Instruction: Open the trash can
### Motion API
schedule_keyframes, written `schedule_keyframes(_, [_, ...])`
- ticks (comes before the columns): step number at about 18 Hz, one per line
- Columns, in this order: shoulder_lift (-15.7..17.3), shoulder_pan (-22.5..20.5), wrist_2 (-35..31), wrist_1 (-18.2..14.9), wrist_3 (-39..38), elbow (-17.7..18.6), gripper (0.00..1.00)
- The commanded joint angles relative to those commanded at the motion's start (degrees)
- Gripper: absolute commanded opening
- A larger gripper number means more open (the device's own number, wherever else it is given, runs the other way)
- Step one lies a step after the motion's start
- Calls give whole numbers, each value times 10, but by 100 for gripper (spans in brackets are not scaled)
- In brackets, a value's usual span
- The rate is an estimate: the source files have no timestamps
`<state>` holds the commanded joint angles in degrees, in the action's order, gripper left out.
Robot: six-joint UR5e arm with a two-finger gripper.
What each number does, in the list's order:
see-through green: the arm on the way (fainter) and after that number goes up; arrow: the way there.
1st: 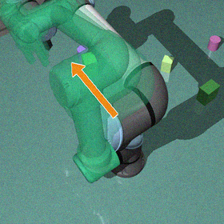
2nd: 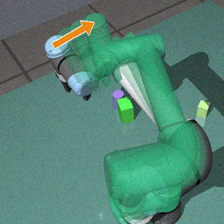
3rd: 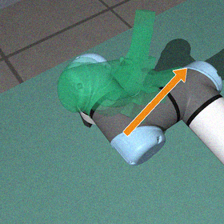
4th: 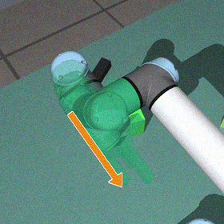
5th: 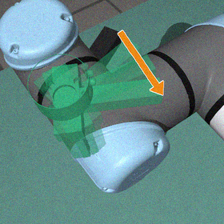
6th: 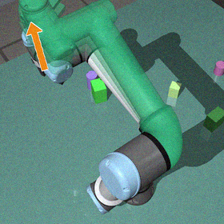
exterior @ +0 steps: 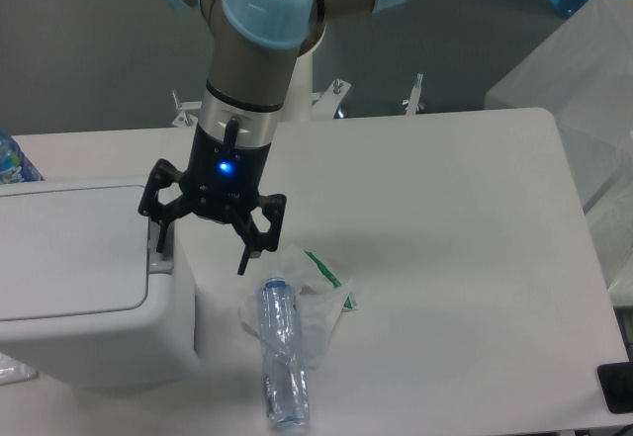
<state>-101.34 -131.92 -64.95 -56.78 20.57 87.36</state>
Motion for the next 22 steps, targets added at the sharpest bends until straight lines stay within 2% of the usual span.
schedule_keyframes(16, [-8, 0, -7, 0, 0, 3, 100])
schedule_keyframes(20, [-6, -7, -6, -1, -1, -11, 100])
schedule_keyframes(22, [-5, -13, -7, -1, 3, -31, 100])
